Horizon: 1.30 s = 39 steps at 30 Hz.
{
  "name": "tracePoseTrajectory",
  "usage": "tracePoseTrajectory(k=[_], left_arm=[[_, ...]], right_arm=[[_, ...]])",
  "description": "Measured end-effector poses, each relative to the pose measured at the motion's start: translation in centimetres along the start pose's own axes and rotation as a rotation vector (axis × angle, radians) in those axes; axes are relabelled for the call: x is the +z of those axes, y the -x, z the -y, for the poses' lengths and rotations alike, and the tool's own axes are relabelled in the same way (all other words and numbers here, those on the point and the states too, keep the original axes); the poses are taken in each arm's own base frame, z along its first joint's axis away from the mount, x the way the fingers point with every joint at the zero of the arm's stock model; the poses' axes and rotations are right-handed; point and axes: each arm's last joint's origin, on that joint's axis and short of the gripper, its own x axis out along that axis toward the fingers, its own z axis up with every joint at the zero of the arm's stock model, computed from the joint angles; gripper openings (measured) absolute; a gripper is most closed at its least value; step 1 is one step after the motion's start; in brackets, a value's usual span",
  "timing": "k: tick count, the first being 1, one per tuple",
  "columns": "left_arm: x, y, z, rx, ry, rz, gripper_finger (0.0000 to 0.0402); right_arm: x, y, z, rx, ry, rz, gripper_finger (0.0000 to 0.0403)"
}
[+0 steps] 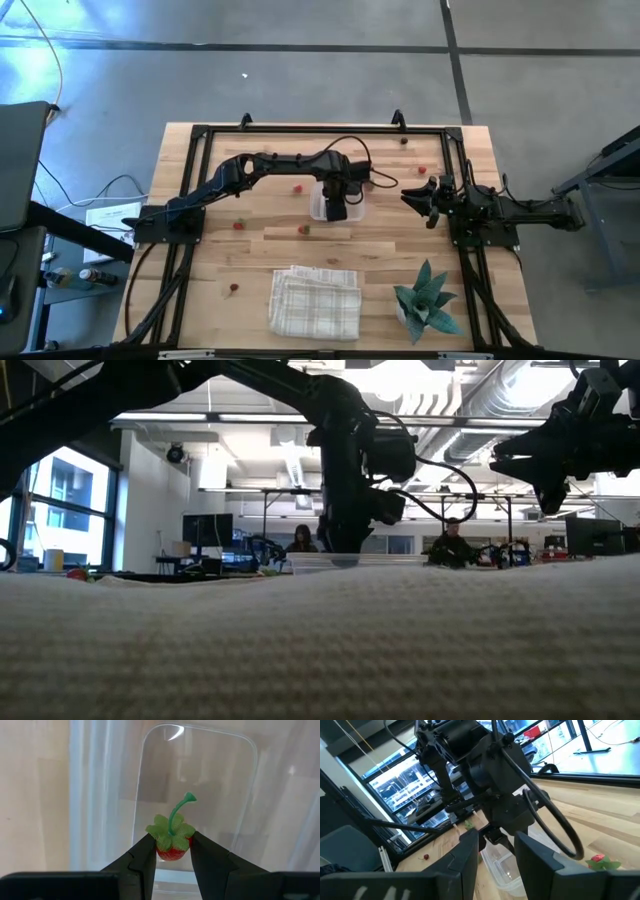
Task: Pick and placing Produce into tupperware
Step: Put the strawberry into the transparent bin
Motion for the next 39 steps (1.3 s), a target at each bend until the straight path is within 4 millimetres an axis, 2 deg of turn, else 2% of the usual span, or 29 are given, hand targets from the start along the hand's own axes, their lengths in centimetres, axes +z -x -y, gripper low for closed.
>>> tracePoseTrajectory(k=[14, 39], left_arm=[[0.17, 0.0, -0.02, 0.01, 0.028, 0.017, 0.0104], [-0.1, -0.37, -0.09, 0.041, -0.022, -0.006, 0.0104]], right_arm=[[0.0, 0.0, 0.0, 0.0, 0.003, 0.0, 0.0117], [0.0, 0.0, 0.0, 0.0, 0.0, 0.0, 0.0117]])
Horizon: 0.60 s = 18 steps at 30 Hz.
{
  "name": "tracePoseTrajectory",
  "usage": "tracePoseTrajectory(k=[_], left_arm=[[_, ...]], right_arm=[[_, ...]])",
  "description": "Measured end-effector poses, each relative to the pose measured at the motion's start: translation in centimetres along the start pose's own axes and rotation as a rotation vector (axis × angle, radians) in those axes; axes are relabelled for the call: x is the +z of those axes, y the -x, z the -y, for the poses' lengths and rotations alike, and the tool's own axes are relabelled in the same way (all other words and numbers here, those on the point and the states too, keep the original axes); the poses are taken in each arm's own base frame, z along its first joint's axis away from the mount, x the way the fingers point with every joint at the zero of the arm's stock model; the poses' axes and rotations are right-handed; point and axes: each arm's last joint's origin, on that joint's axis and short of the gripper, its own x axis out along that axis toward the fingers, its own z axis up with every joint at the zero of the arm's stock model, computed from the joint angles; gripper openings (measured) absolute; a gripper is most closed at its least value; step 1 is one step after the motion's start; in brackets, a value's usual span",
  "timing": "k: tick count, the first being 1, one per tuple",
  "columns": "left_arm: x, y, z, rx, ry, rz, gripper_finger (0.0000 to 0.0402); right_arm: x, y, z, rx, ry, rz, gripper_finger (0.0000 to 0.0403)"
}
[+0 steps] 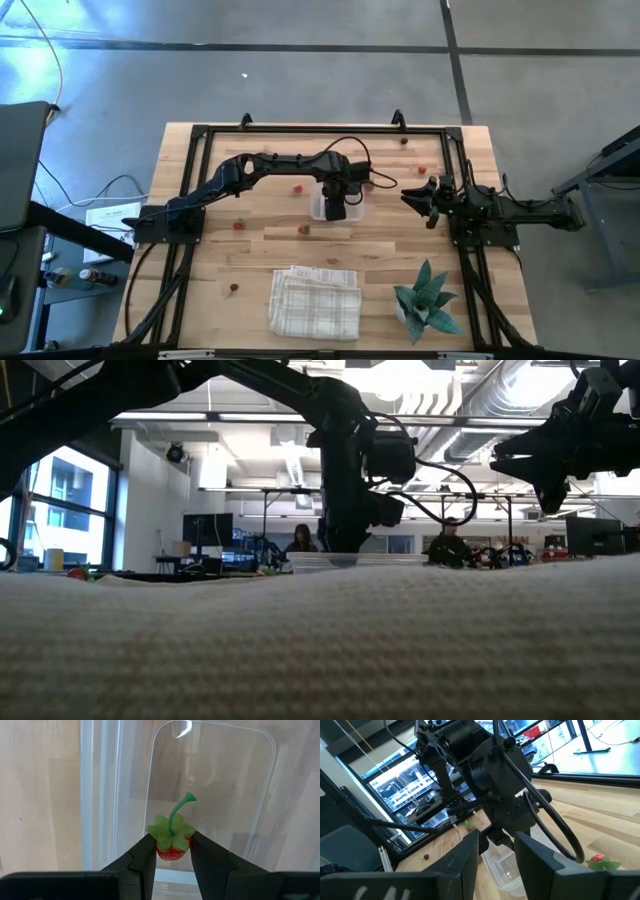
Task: Pick and placing Produce into tupperware
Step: Put the strawberry into the transparent bin
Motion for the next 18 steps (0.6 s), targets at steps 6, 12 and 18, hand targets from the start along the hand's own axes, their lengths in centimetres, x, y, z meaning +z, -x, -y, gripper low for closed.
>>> tracePoseTrajectory(k=[6, 12, 18], left_arm=[[-0.02, -0.01, 0.0, 0.0, -0.007, -0.002, 0.0104], [-0.03, -0.01, 0.02, -0.005, -0.007, -0.002, 0.0104], [-0.03, -0.02, 0.03, -0.009, -0.006, -0.002, 0.0104]], right_arm=[[0.0, 0.0, 0.0, 0.0, 0.0, 0.0, 0.0117], [0.0, 0.0, 0.0, 0.0, 0.0, 0.0, 0.0117], [0.0, 0.0, 0.0, 0.0, 0.0, 0.0, 0.0117]])
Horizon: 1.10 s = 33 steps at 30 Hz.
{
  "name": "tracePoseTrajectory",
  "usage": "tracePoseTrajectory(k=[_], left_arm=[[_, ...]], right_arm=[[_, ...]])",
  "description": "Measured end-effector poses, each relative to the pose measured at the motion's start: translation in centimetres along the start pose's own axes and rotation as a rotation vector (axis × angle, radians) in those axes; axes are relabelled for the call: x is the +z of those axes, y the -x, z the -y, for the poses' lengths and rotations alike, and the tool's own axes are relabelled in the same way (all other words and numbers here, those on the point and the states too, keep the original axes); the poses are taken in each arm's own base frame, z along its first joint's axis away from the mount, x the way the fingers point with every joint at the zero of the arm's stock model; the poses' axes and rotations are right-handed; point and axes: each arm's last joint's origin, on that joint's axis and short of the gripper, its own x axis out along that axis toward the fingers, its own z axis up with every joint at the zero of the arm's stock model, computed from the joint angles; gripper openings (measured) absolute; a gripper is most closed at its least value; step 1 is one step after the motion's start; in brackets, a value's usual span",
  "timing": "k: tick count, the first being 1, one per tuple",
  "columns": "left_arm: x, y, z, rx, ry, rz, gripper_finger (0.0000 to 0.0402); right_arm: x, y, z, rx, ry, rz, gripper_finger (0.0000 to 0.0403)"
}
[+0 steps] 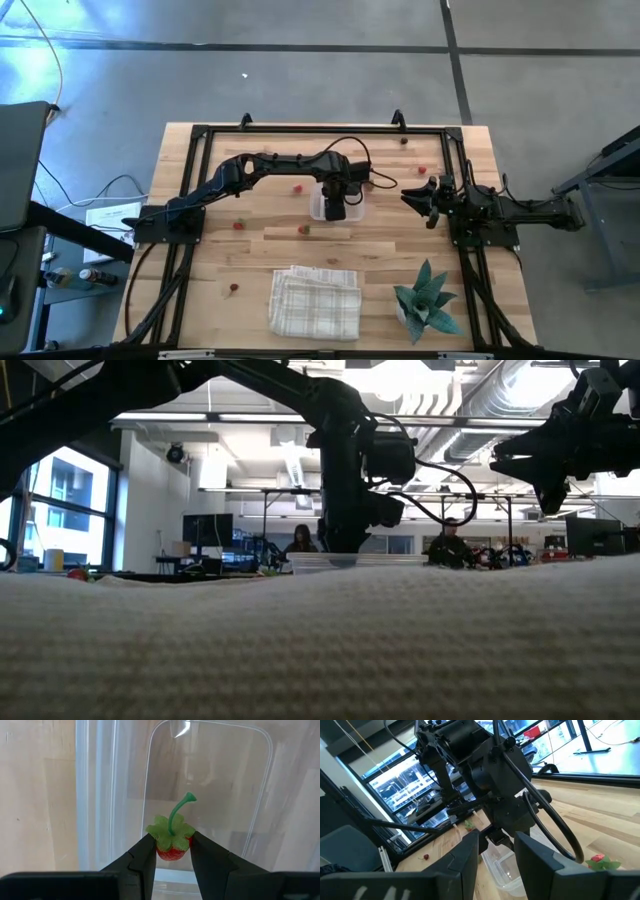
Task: Pick and placing Produce into tupperware
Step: Put the strawberry into the transparent bin, then put the apricot into the transparent bin
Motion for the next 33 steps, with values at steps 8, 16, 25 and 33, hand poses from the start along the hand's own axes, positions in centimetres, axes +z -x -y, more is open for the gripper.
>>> tracePoseTrajectory(k=[8, 16, 25, 33], left_arm=[[0.0, 0.0, 0.0, -0.001, 0.0, 0.0, 0.0143], [0.0, 0.0, 0.0, 0.001, 0.008, 0.0, 0.0178], [-0.1, 0.3, 0.0, 0.001, 0.035, -0.015, 0.0162], [0.6, 3.5, -0.1, 0.005, 0.038, 0.027, 0.0161]], right_arm=[[0.0, 0.0, 0.0, 0.0, 0.0, 0.0, 0.0117], [0.0, 0.0, 0.0, 0.0, 0.0, 0.0, 0.0117], [0.0, 0.0, 0.0, 0.0, 0.0, 0.0, 0.0117], [0.0, 0.0, 0.0, 0.0, 0.003, 0.0, 0.0117]])
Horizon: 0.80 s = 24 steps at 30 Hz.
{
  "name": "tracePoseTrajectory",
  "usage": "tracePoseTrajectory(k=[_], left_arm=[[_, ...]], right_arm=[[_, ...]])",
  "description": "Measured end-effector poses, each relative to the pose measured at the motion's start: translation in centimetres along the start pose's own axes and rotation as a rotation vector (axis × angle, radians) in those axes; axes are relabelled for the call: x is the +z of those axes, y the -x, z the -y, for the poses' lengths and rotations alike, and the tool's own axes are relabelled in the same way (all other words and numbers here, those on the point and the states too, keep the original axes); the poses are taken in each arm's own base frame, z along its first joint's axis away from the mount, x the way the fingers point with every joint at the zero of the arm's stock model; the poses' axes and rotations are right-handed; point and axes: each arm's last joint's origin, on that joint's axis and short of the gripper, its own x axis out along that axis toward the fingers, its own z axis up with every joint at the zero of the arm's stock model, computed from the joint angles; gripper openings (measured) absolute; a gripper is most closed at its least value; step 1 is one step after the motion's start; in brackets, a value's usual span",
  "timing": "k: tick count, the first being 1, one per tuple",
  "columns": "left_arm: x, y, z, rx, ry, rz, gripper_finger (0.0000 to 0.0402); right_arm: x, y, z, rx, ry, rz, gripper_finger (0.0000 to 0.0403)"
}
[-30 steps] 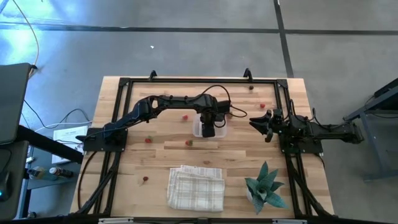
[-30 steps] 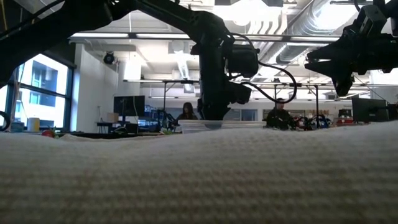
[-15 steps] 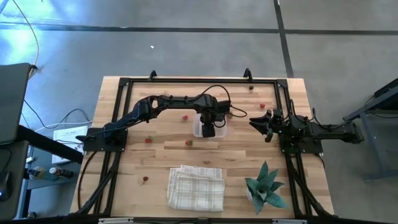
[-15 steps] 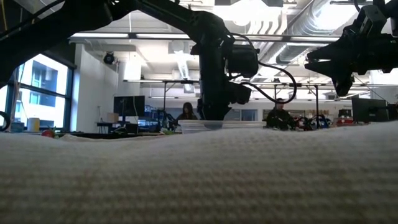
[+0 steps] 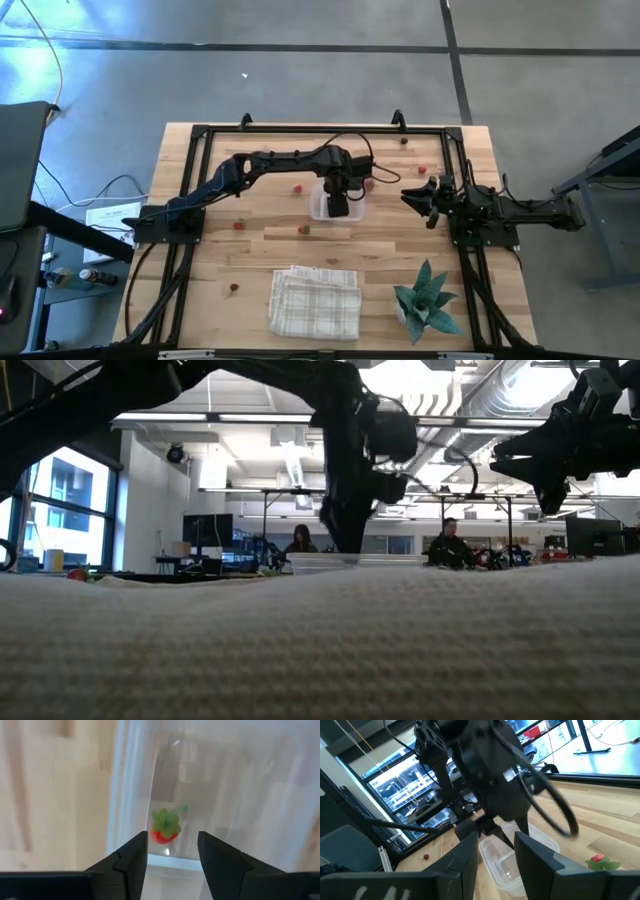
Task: Pick and placing Produce into tupperware
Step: Put the apricot into the transparent bin
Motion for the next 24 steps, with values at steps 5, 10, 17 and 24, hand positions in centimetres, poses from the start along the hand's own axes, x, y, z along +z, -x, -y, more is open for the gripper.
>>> tracePoseTrajectory(k=[5, 10, 17, 24], left_arm=[[0.0, 2.1, -0.1, 0.043, 0.002, -0.008, 0.0161], [-0.4, 3.7, -0.2, 0.068, 0.028, -0.006, 0.0161], [-0.6, 6.9, -0.5, 0.013, 0.109, 0.102, 0.0161], [-3.1, 14.0, -3.6, 0.054, 0.234, 0.263, 0.0161]], right_arm=[[0.0, 0.0, 0.0, 0.0, 0.0, 0.0, 0.0117], [0.0, 0.0, 0.0, 0.0, 0.003, 0.0, 0.0117], [0.0, 0.0, 0.0, 0.0, 0.008, 0.0, 0.0117], [0.0, 0.0, 0.0, 0.001, 0.005, 0.001, 0.0117]])
